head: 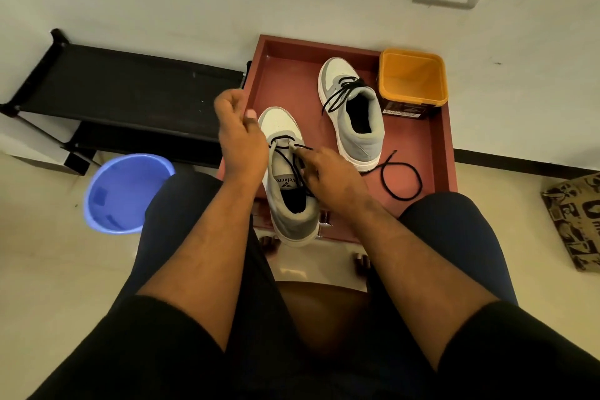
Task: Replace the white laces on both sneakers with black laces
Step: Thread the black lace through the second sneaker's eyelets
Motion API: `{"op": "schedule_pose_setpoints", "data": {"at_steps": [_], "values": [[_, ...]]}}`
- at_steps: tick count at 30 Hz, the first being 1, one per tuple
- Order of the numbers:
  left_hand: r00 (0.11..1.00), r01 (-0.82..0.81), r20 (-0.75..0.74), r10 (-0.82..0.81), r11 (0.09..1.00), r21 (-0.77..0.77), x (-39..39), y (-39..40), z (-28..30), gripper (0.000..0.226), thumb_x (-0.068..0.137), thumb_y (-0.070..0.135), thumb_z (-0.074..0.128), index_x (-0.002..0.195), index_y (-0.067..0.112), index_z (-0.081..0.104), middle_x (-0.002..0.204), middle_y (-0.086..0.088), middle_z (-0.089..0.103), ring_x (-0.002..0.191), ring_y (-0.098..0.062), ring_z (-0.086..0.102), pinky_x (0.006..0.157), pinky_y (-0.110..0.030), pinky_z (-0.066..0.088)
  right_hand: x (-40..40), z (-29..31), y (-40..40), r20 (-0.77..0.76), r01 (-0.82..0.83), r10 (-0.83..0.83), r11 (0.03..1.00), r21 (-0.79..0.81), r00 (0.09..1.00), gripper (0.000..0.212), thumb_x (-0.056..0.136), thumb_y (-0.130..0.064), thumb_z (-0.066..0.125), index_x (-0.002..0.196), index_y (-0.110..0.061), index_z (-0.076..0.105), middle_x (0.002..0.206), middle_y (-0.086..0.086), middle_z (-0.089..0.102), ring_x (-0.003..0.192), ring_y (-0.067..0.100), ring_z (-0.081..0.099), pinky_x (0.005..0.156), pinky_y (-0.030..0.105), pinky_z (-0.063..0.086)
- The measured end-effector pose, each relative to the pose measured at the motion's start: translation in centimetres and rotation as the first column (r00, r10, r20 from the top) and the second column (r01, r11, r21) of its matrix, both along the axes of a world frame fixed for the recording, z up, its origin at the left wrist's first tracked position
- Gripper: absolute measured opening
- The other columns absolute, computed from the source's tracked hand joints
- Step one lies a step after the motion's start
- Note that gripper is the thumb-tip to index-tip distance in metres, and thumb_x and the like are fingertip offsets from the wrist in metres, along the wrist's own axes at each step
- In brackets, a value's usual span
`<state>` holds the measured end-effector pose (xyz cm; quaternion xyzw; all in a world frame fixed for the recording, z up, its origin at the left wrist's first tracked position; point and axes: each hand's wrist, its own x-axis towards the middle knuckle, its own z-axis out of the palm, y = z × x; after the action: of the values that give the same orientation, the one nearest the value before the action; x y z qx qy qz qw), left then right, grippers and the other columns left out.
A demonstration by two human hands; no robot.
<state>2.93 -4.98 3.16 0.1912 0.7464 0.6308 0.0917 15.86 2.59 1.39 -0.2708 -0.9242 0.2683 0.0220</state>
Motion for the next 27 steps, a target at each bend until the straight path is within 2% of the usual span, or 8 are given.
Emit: {"op": "schedule_pose_setpoints", "data": {"at_steps": [4,9,12,14,18,22,24,27], "values": [[0.969,0.244,0.171,-0.18,0.815,-0.525,-0.8,0.2,-3.4,0.048,0.091,-0.002,0.046,0.134,0.02,0.049,0.135,-0.007,0.055,0.122,-0.022,0.053,0.098,-0.03,0.047,0.7,0.9,0.5,0.044,0.001,-0.003,1.0,0.031,0.999,0.044,0.094,-0.012,0.046,0.137,-0.022,0.053,0.113,0.01,0.064,0.103,0.029,0.058,0.081,0.035,0.045],[0.939,0.336,0.181,-0.291,0.68,-0.651,0.3,0.4,-3.5,0.007,0.089,0.013,0.068,0.091,0.01,0.074,0.088,-0.004,0.068,0.082,-0.017,0.062,0.073,-0.025,0.046,2.9,1.4,0.7,0.171,0.046,-0.048,0.999,0.02,0.984,0.033,0.091,-0.008,0.05,0.117,-0.016,0.069,0.107,0.01,0.068,0.099,0.028,0.062,0.076,0.028,0.043],[0.972,0.234,0.117,-0.206,0.775,-0.587,0.4,0.0,-2.4,0.01,0.092,0.013,0.063,0.084,0.012,0.069,0.087,-0.006,0.066,0.078,-0.017,0.06,0.071,-0.027,0.047,4.0,1.6,1.1,0.192,0.128,-0.122,0.992,-0.02,0.974,0.032,0.092,-0.009,0.051,0.117,-0.018,0.07,0.112,0.006,0.07,0.101,0.024,0.063,0.084,0.028,0.046],[0.99,-0.04,0.109,0.087,0.926,-0.375,-0.6,-0.4,-1.7,0.015,0.095,0.01,0.054,0.087,0.021,0.062,0.095,-0.005,0.065,0.081,-0.02,0.065,0.075,-0.034,0.056,4.6,1.7,1.5,0.205,0.161,-0.149,0.986,-0.042,0.967,0.031,0.091,-0.009,0.052,0.115,-0.018,0.071,0.111,0.004,0.07,0.101,0.022,0.064,0.083,0.025,0.045],[0.876,-0.461,0.175,0.449,0.887,0.035,-3.0,-1.8,-0.7,0.02,0.097,0.011,0.048,0.102,0.03,0.051,0.12,-0.003,0.053,0.086,-0.023,0.069,0.06,-0.024,0.058,5.5,1.9,2.0,0.201,0.209,-0.187,0.973,-0.097,0.962,0.031,0.089,-0.007,0.055,0.113,-0.019,0.071,0.11,-0.001,0.071,0.098,0.015,0.064,0.078,0.02,0.041],[0.998,-0.017,-0.063,0.001,0.969,-0.246,-1.0,-1.1,-1.5,0.043,0.094,0.007,0.055,0.127,0.034,0.051,0.131,0.016,0.045,0.111,-0.022,0.062,0.078,-0.035,0.06,5.5,1.9,2.3,0.206,0.207,-0.177,0.968,-0.138,0.962,0.025,0.087,-0.007,0.06,0.105,-0.019,0.073,0.105,-0.003,0.071,0.088,0.01,0.061,0.075,0.02,0.041],[0.955,0.295,0.097,-0.281,0.859,-0.419,0.7,-0.4,-2.1,0.043,0.094,0.001,0.054,0.13,0.023,0.055,0.134,0.006,0.053,0.106,-0.024,0.064,0.079,-0.034,0.059,5.5,2.0,2.3,0.196,0.205,-0.173,0.966,-0.159,0.965,0.023,0.086,-0.006,0.063,0.101,-0.019,0.074,0.101,-0.003,0.071,0.087,0.01,0.062,0.074,0.021,0.043],[0.865,0.468,0.177,-0.47,0.626,-0.624,2.1,0.3,-2.9,0.024,0.09,0.01,0.065,0.114,0.009,0.069,0.111,-0.008,0.068,0.097,-0.02,0.065,0.082,-0.027,0.05,5.7,2.0,2.5,0.196,0.222,-0.184,0.955,-0.194,0.963,0.018,0.083,-0.007,0.068,0.095,-0.019,0.075,0.094,-0.003,0.071,0.084,0.01,0.063,0.075,0.021,0.047]]}}
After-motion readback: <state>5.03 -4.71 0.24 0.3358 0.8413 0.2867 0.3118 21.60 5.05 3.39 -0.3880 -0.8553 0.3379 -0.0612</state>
